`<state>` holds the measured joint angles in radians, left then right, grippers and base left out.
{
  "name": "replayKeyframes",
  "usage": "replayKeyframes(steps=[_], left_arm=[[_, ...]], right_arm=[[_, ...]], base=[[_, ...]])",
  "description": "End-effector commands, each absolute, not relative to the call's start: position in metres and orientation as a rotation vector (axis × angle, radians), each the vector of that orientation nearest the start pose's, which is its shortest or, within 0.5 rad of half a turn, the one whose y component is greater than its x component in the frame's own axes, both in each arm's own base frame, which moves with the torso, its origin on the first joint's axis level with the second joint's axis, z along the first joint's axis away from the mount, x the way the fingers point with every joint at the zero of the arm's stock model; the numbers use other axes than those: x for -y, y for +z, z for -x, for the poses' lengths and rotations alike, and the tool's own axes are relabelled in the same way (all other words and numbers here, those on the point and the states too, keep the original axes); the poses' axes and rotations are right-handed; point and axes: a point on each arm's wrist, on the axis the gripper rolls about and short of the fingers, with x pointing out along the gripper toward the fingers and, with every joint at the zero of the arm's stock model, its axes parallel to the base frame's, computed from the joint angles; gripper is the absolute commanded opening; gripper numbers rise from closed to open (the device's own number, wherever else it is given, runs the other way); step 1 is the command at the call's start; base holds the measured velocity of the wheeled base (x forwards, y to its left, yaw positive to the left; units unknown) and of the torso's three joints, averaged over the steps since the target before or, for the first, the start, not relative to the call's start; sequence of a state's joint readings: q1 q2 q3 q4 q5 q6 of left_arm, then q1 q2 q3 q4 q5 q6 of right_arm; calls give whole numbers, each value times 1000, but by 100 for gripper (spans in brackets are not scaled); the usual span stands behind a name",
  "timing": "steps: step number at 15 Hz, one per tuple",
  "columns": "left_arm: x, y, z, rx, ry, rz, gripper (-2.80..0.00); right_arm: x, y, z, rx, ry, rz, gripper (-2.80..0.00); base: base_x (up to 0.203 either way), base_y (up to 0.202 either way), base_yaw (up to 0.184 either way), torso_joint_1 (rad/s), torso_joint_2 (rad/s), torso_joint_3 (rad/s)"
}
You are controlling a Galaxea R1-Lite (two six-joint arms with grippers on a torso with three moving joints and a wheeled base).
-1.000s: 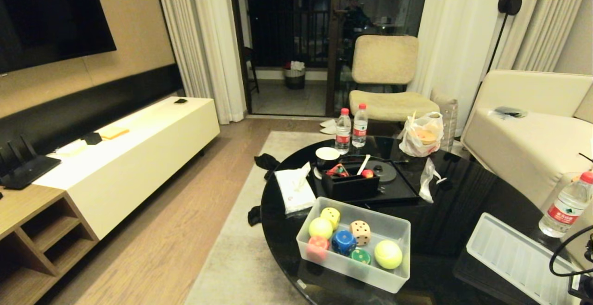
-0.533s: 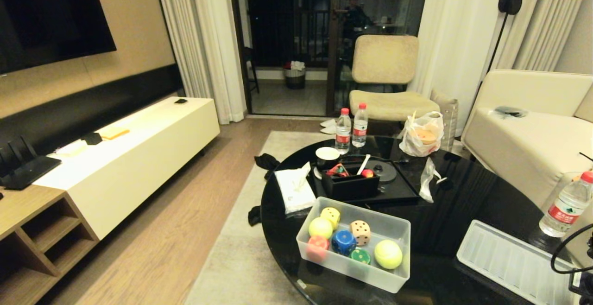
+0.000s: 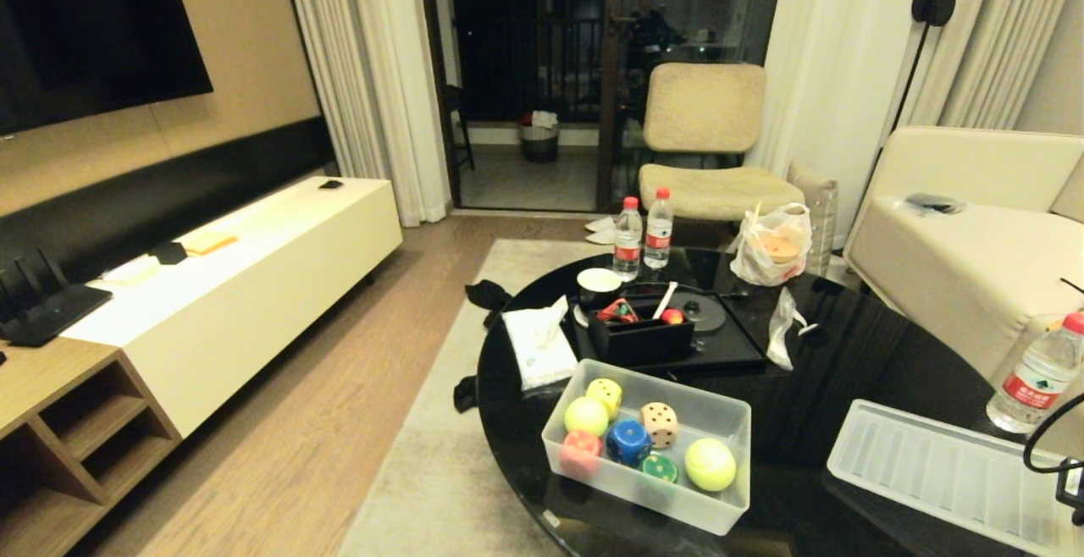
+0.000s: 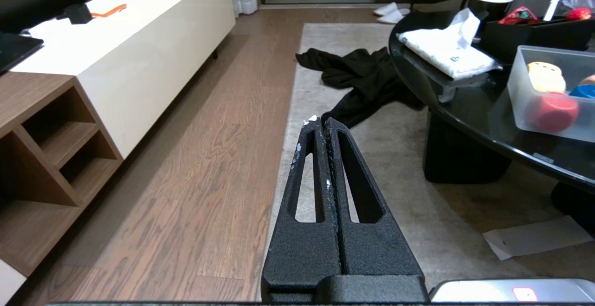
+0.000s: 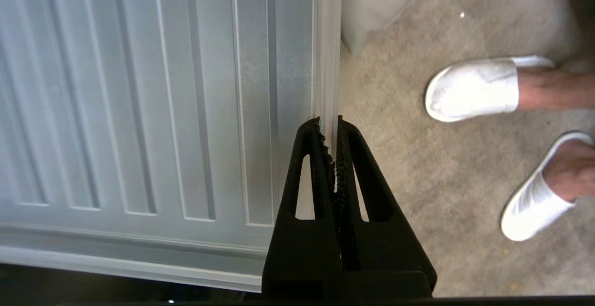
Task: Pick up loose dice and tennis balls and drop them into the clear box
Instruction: Close the lid
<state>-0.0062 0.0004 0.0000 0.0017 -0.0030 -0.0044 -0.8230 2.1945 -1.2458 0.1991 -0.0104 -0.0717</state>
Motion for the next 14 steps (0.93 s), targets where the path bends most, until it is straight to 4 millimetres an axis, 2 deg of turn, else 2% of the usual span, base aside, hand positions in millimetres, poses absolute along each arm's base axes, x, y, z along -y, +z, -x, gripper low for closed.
replayKeyframes(steps=[1, 5, 14], left_arm=[[0, 75, 23, -2, -9, 5, -280], [0, 75, 23, -2, -9, 5, -280], [0, 75, 23, -2, -9, 6, -280]], right_arm=[[275, 78, -250, -1038, -694, -398, -280], [270, 106, -236, -999, -650, -441, -280], [270, 135, -214, -917, -608, -502, -280]], base=[[0, 0, 0, 0, 0, 0], [0, 0, 0, 0, 0, 0], [0, 0, 0, 0, 0, 0]])
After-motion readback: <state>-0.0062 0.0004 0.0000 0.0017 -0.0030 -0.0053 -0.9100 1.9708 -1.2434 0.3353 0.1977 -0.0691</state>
